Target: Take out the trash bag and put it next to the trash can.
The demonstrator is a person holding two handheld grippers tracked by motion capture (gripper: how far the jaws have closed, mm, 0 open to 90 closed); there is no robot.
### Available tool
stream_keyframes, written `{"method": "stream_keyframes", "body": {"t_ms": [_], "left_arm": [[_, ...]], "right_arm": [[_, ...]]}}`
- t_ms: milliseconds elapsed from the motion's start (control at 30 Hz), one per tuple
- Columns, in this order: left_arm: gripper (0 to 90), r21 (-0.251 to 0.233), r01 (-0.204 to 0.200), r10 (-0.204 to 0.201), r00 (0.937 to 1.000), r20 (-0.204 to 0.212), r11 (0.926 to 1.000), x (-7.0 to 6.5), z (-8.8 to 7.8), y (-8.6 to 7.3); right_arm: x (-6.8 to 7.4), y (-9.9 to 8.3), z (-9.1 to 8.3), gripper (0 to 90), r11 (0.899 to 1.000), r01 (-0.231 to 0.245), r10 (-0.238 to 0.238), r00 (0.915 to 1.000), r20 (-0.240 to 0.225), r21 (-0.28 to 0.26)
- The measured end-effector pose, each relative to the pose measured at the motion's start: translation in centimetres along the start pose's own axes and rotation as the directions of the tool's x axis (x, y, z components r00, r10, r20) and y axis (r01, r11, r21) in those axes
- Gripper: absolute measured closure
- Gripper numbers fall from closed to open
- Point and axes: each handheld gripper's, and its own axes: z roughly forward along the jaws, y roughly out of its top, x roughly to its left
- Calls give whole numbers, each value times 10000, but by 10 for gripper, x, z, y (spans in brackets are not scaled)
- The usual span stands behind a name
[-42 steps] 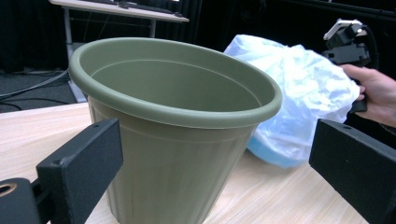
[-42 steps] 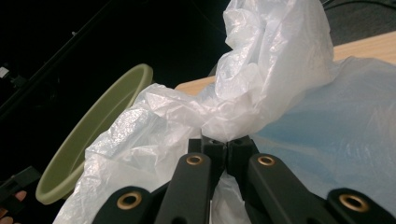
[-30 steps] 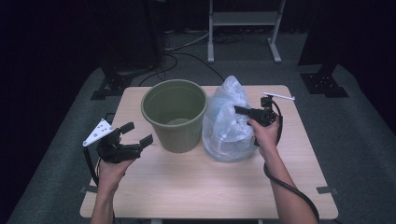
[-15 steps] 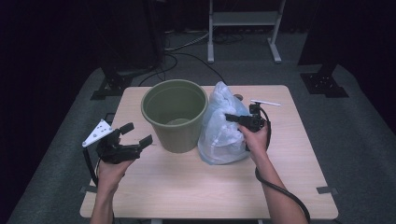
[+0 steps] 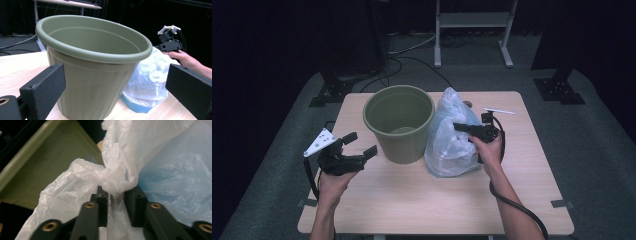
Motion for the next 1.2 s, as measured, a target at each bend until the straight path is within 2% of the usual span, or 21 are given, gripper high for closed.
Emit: {"method": "stream_keyframes", "body": {"t_ms": [167, 433, 767, 967, 1200], "left_arm": [[15, 49, 8, -9, 9999, 102, 10000, -1, 3, 0], [15, 115, -25, 24, 9999, 140, 9999, -2, 5, 0], [15, 104, 58, -59, 9999, 153, 9999, -2, 6, 0], [15, 180, 36, -40, 9998, 203, 9998, -2, 7, -1], [15, 189, 9, -13, 9998, 211, 9998, -3, 7, -1]], "right_arm": [[6, 4, -18, 495, 9980, 615, -615, 9981, 12, -151], [7, 11, -40, 411, 9958, 625, -648, 9974, -317, -670], [10, 16, -57, 380, 9933, 548, -617, 9959, -656, -1017], [9, 17, -64, 375, 9921, 604, -677, 9957, -637, -1096], [7, 17, -80, 372, 9894, 646, -733, 9953, -632, -1302]]}}
